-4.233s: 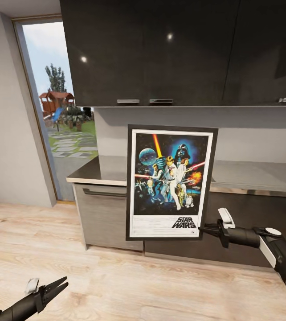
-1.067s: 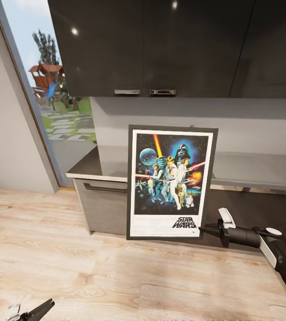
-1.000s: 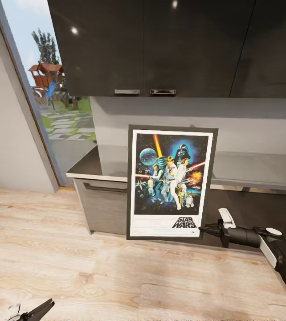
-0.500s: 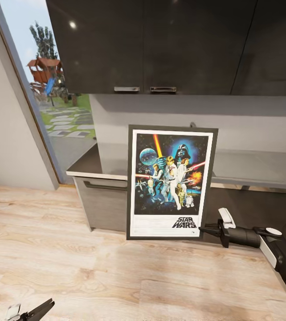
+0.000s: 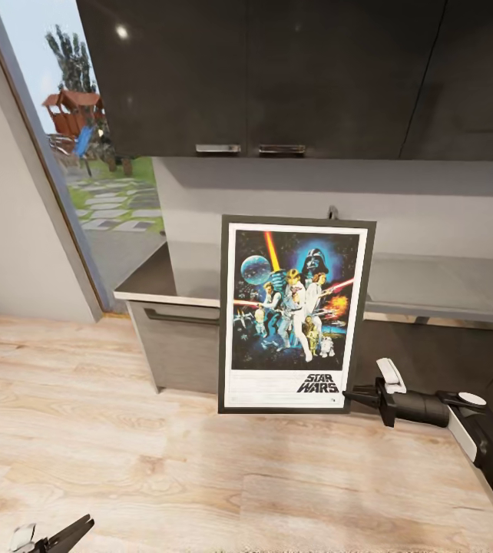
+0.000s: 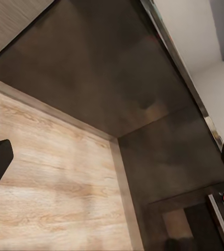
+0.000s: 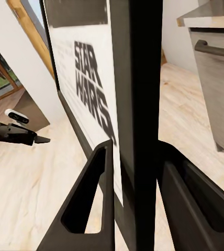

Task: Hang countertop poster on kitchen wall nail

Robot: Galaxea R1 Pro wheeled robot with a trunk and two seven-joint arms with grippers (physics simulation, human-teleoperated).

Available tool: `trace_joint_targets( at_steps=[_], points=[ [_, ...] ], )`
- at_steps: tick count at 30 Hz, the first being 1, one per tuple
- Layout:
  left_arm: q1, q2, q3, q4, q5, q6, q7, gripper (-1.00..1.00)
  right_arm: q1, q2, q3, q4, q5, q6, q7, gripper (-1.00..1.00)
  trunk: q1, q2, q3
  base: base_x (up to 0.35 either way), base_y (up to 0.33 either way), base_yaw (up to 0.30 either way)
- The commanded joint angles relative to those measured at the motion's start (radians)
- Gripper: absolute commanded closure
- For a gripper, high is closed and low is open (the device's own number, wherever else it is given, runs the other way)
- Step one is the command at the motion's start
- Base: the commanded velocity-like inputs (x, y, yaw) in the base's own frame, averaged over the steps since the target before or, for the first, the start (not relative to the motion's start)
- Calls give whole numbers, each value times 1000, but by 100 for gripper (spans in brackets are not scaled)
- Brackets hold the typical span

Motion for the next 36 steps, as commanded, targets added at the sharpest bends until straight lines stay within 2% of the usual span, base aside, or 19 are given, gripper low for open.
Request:
trace_joint_targets(
  at_steps=[1,13,24,36],
  points=[
    [-1,0,5,1,-3,-10,-2,-100,-1,-1,3,0,-6,14,5,100,-4,6,0,0,0,0],
    [-1,0,5,1,-3,-10,-2,-100,-1,-1,3,0,-6,14,6,100,-50,90,19,0,0,0],
    [-1,0,5,1,-3,-10,-2,-100,-1,0,3,0,-7,12,7,100,-92,167,51,0,0,0],
    [-1,0,5,1,-3,-10,-2,-100,-1,-1,4,0,-8,9,7,100,-92,167,51,0,0,0]
  ],
)
